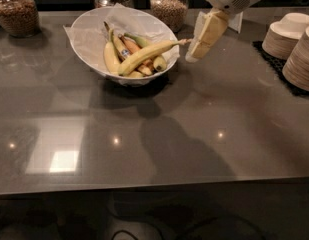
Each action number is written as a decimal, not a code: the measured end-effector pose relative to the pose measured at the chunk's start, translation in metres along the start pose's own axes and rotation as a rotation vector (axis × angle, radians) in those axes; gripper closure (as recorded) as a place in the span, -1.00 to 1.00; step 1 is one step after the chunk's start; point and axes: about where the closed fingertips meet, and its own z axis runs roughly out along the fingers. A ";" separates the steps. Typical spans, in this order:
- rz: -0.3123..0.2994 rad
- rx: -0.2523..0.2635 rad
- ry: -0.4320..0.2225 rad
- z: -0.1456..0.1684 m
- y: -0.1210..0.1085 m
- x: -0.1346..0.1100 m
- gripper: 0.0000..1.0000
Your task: Pick banana from white bowl
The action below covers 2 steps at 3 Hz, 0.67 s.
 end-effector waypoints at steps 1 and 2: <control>0.000 0.000 0.000 0.000 0.000 0.000 -1.00; -0.012 -0.012 -0.003 0.016 -0.005 0.008 -1.00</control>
Offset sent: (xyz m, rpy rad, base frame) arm 0.0379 0.0031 -0.0292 -0.0147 0.0089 0.0337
